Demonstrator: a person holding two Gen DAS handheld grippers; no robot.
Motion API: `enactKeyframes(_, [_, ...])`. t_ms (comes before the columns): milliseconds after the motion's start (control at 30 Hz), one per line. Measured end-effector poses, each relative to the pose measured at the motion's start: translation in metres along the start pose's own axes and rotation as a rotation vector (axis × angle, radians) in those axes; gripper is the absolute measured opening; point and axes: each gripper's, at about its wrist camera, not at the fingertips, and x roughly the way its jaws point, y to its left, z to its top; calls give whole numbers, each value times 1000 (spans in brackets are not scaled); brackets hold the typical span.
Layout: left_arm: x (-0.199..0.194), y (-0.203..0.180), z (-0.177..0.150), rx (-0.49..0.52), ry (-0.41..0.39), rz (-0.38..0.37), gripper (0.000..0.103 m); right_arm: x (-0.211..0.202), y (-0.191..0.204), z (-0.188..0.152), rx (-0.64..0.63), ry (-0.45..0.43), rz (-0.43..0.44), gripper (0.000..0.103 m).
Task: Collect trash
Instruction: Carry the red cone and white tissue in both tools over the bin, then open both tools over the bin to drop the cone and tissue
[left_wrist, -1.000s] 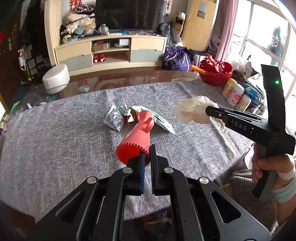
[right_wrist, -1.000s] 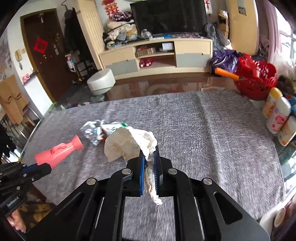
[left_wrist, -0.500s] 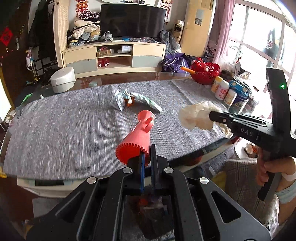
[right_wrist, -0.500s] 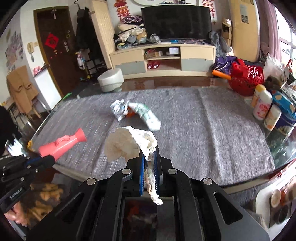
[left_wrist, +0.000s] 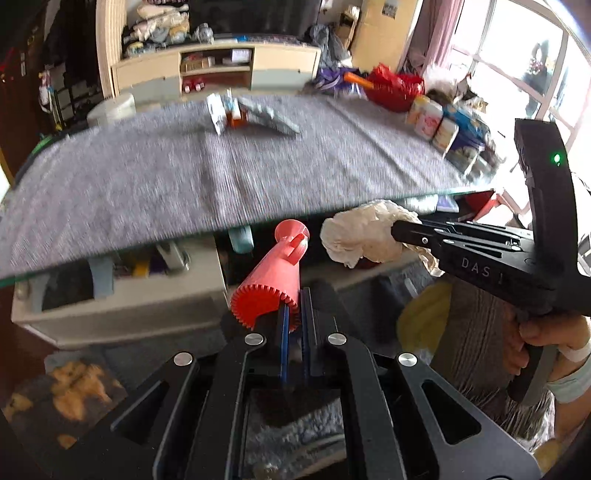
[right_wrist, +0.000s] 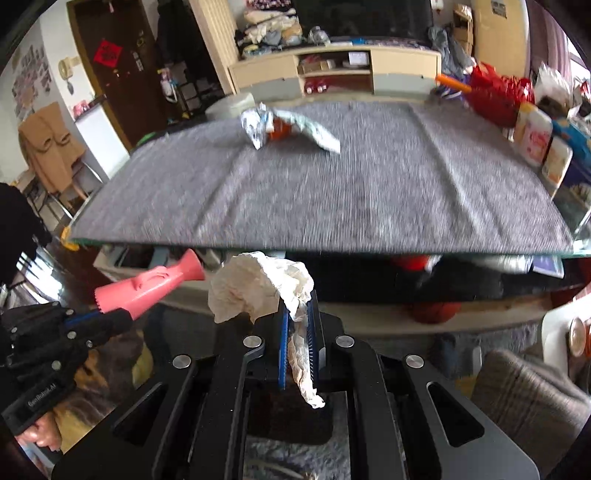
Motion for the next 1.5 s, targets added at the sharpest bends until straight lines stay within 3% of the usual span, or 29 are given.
enactKeyframes(267, [45, 8, -32, -37, 112, -21, 4, 49, 1, -30, 10, 127, -44, 10])
enactKeyframes(567, [84, 18, -53, -64, 210, -37, 4, 91, -4, -55, 47, 231, 18, 10])
enactKeyframes(967, [114, 23, -62, -101, 306, -74, 4, 112, -6, -60, 84, 283, 63, 14])
enactKeyframes(1033, [115, 24, -61, -107, 310, -76, 12, 115, -7, -60, 91, 290, 61, 16])
enactKeyframes(1100, [116, 25, -61, -112, 310, -74, 22, 115, -8, -60, 103, 287, 64, 44])
enactKeyframes(1133, [116, 26, -61, -111, 311, -69, 25, 115, -9, -60, 108, 283, 65, 50])
enactKeyframes(1267, [114, 28, -61, -111, 306, -46, 36, 112, -14, -57, 127, 269, 49, 54])
enactKeyframes(1500, [97, 31, -49, -82, 262, 12, 62, 100, -19, -47, 140, 235, 10, 78])
